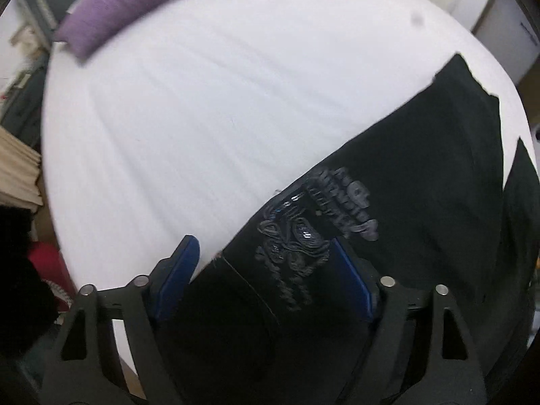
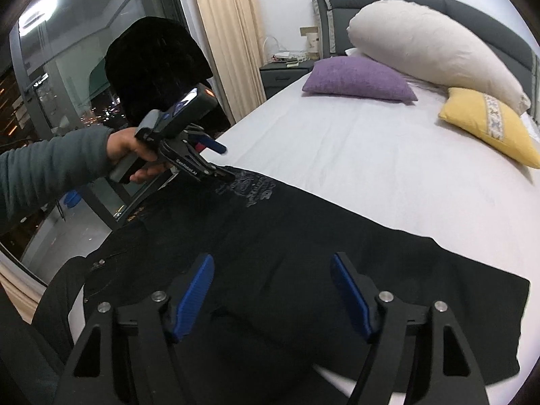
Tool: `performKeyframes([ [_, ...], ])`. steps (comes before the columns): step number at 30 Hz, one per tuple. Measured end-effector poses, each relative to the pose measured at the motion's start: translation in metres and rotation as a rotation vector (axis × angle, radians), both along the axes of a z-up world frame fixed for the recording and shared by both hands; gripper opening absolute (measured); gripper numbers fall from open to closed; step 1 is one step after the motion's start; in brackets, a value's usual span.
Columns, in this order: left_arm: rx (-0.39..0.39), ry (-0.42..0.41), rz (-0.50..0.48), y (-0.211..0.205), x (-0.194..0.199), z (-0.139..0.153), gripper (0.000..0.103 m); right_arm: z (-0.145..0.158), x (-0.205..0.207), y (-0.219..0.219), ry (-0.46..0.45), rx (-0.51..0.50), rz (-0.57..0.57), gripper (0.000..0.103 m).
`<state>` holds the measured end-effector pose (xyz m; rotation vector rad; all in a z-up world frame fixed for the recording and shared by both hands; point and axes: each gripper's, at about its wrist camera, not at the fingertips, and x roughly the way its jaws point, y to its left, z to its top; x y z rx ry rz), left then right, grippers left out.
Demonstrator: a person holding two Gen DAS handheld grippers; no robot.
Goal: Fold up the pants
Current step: 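Grasp the jeans waistband with the left tool while the right tool grasps the waistband edge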
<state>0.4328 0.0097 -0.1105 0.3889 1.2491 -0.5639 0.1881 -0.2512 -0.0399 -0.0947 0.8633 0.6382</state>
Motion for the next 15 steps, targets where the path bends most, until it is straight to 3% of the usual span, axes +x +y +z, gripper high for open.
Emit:
performKeyframes([
  [4, 0.012, 0.055, -0.049, 0.005, 0.020, -0.018, 0.073, -0.011, 0.019, -0.001, 0.020, 0.010, 0.031, 0.075],
  [10, -0.062, 0.130, 0.004, 0.024, 0.047, -0.029, 0.073, -0.023, 0.043, 0.013, 0.056, -0.011, 0.115, 0.072],
  [13, -0.071, 0.149, -0.028, 0.024, 0.047, -0.030, 0.058, -0.023, 0.053, 0.022, 0.064, -0.025, 0.130, 0.072],
  [15, -0.073, 0.167, -0.050, 0.023, 0.054, -0.028, 0.041, -0.022, 0.061, 0.028, 0.070, -0.024, 0.134, 0.072],
])
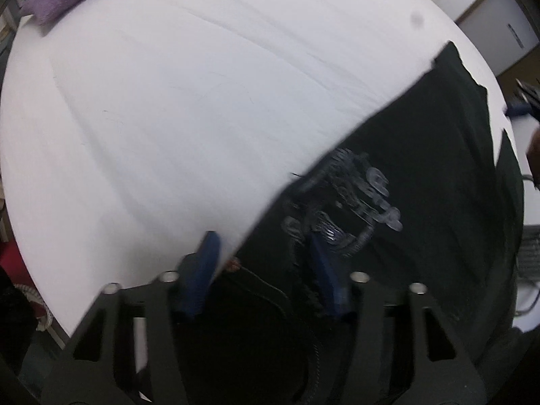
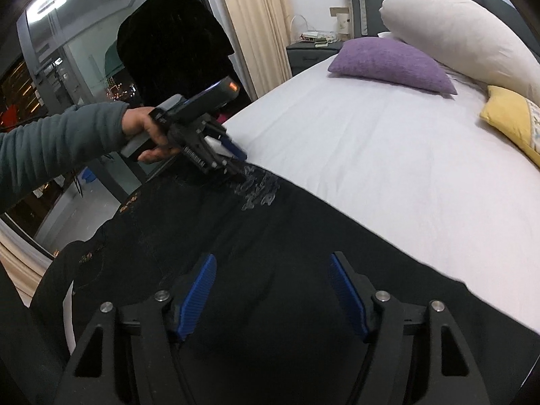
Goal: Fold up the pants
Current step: 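Grasp the jeans waistband with the left tool while the right tool grasps the waistband edge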
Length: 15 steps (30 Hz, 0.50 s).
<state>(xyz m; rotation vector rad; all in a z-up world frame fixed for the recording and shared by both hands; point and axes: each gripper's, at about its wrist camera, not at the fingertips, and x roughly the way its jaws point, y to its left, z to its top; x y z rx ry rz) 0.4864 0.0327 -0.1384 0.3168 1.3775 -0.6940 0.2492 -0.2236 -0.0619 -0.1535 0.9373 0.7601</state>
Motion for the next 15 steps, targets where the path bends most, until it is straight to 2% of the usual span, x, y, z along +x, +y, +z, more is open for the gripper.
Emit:
performKeyframes([
  [3, -0.015, 0.016, -0.023, -0.001, 0.005, 0.005, 0.018, -0.002, 0.018, 0.010, 0.007, -0.023, 0.011, 0.070],
  [6, -0.022, -0.037, -0.028, 0.003, 0.004, 0.019, 0.013, -0.009, 0.038, 0.019, 0.023, -0.072, 0.038, 0.068],
  [11, -0.027, -0.187, -0.019, 0.008, -0.009, 0.044, 0.010, -0.021, 0.069, 0.039, 0.041, -0.146, 0.076, 0.061],
  [13, -0.025, -0.239, -0.021, 0.009, -0.014, 0.052, 0.009, -0.025, 0.078, 0.048, 0.045, -0.176, 0.105, 0.051],
  [15, -0.021, -0.292, -0.025, 0.016, -0.024, 0.060, 0.009, -0.029, 0.088, 0.059, 0.050, -0.213, 0.134, 0.050],
])
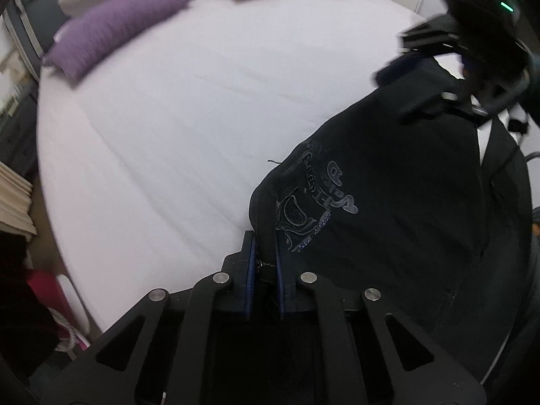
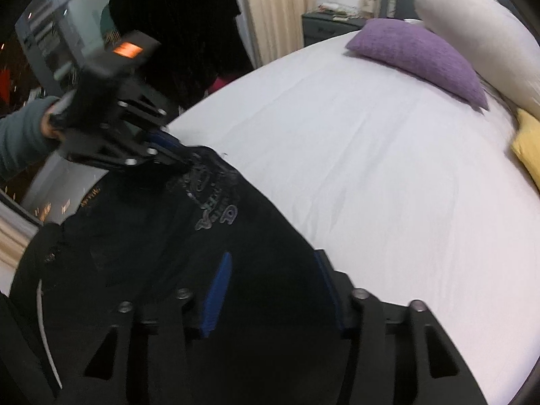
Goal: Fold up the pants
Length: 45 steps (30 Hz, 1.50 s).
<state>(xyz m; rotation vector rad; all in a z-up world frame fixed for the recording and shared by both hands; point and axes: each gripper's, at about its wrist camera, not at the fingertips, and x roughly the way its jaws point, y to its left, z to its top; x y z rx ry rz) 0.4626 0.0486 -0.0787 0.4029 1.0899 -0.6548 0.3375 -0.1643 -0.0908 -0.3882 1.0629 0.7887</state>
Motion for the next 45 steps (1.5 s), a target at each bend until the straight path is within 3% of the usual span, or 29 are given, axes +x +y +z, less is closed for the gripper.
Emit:
performKeyframes([
  [6, 0.027, -0.122, -0.024, -0.001, -0.034, 0.006, 0.009, -0.011, 0.022, 0.021, 0.031, -0.056, 0.032, 0.050],
  [11, 0.033, -0.154, -0.040, -0.013, -0.073, 0.002, 0.009, -0.017, 0.030, 0.032, 0.074, -0.086, 0.075, 0.050],
  [12, 0.036, -0.157, -0.039, -0.018, -0.075, 0.006, 0.009, -0.019, 0.031, 0.034, 0.087, -0.087, 0.083, 0.046],
  [15, 0.032, -0.158, -0.036, -0.014, -0.082, 0.002, 0.009, -0.022, 0.033, 0.037, 0.112, -0.095, 0.099, 0.021],
  [17, 0.030, -0.160, -0.033, -0.013, -0.091, 0.004, 0.009, -0.021, 0.026, 0.039, 0.103, -0.115, 0.115, 0.011],
  [23, 0.017, -0.169, -0.007, -0.003, -0.104, 0.008, 0.008, -0.008, 0.010, 0.038, 0.065, -0.118, 0.092, 0.007],
  [27, 0.006, -0.181, 0.008, -0.001, -0.112, 0.014, 0.007, 0.000, -0.006, 0.033, 0.046, -0.073, 0.030, 0.006],
  [32, -0.003, -0.187, 0.023, 0.001, -0.127, 0.019, 0.007, 0.004, -0.029, 0.028, 0.057, 0.055, -0.093, 0.006],
  [39, -0.004, -0.197, 0.025, -0.002, -0.165, 0.029, 0.007, 0.003, -0.056, 0.031, 0.172, 0.250, -0.228, 0.006],
  [45, 0.003, -0.221, 0.026, 0.000, -0.209, 0.037, 0.007, 0.013, -0.089, 0.030, 0.160, 0.238, -0.232, 0.005],
])
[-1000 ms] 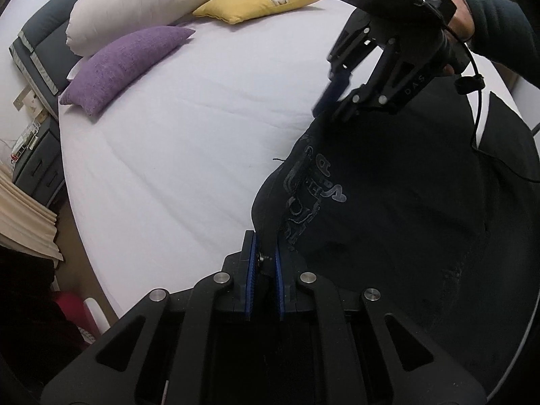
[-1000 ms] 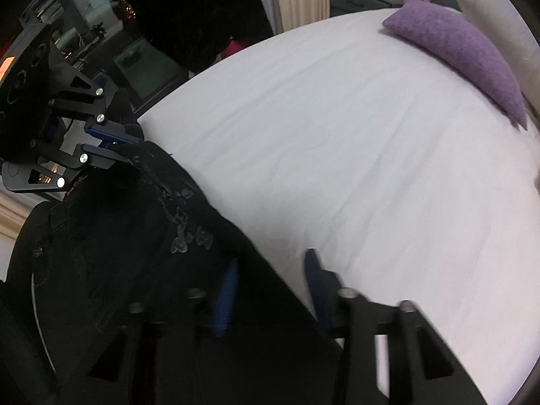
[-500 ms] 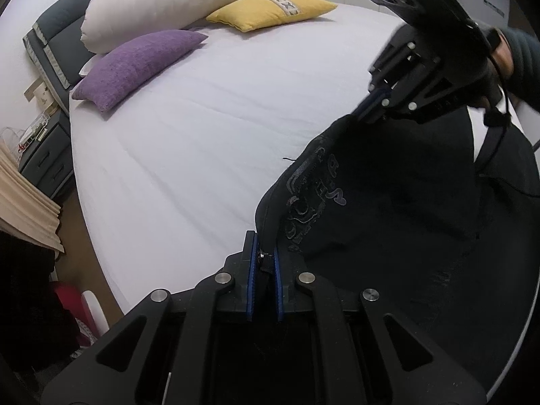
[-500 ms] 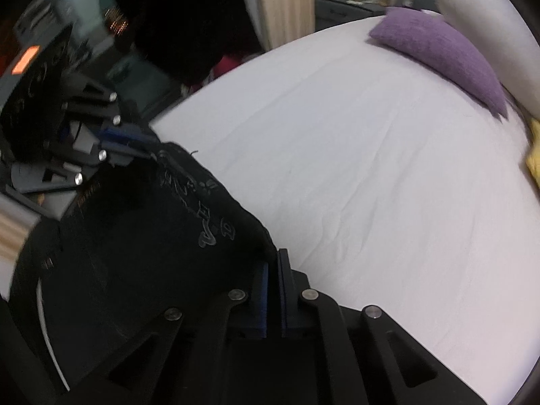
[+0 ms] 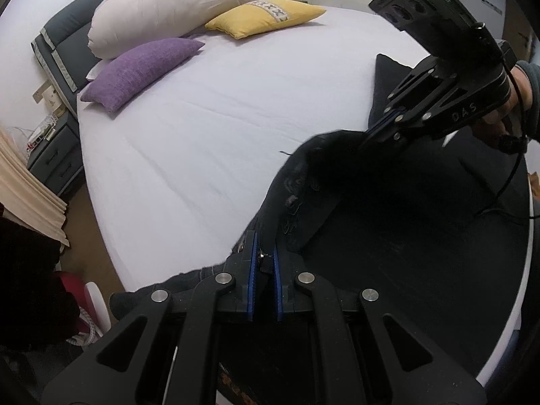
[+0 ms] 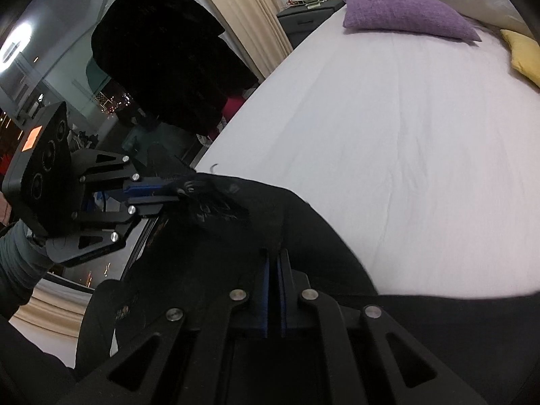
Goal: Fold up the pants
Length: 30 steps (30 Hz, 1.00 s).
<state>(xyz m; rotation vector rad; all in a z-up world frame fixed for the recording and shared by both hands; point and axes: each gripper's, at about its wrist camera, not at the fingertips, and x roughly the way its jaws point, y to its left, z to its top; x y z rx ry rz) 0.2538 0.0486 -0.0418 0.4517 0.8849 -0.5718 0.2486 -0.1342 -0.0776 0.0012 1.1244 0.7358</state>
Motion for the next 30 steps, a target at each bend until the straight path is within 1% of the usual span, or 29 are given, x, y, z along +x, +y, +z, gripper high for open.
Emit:
performKeyframes([
  [3, 0.006, -0.018, -0.022, -0.003, -0.029, 0.005, 0.007, 0.012, -0.021, 0.002, -0.033, -0.073, 0.049, 0.005],
  [8, 0.029, -0.037, -0.091, -0.018, -0.087, 0.008, 0.007, 0.026, -0.073, 0.007, -0.089, -0.219, 0.146, 0.005],
  [12, 0.028, -0.023, -0.122, -0.025, -0.129, 0.008, 0.007, 0.030, -0.112, 0.009, -0.110, -0.270, 0.162, 0.005],
  [16, 0.044, 0.003, -0.147, -0.030, -0.169, -0.001, 0.007, 0.020, -0.145, 0.017, -0.132, -0.324, 0.170, 0.005],
  [19, 0.064, 0.024, -0.157, -0.032, -0.199, -0.014, 0.007, 0.011, -0.161, 0.020, -0.117, -0.317, 0.137, 0.005],
  [21, 0.070, 0.032, -0.157, -0.032, -0.211, -0.020, 0.007, 0.006, -0.173, 0.025, -0.114, -0.317, 0.118, 0.005],
  [23, 0.070, 0.037, -0.161, -0.029, -0.226, -0.025, 0.007, 0.001, -0.190, 0.029, -0.125, -0.334, 0.116, 0.005],
  [27, 0.074, 0.052, -0.173, -0.023, -0.256, -0.035, 0.007, -0.007, -0.226, 0.046, -0.164, -0.414, 0.156, 0.005],
  [30, 0.080, 0.069, -0.192, -0.022, -0.271, -0.043, 0.007, -0.013, -0.245, 0.053, -0.168, -0.439, 0.173, 0.005],
])
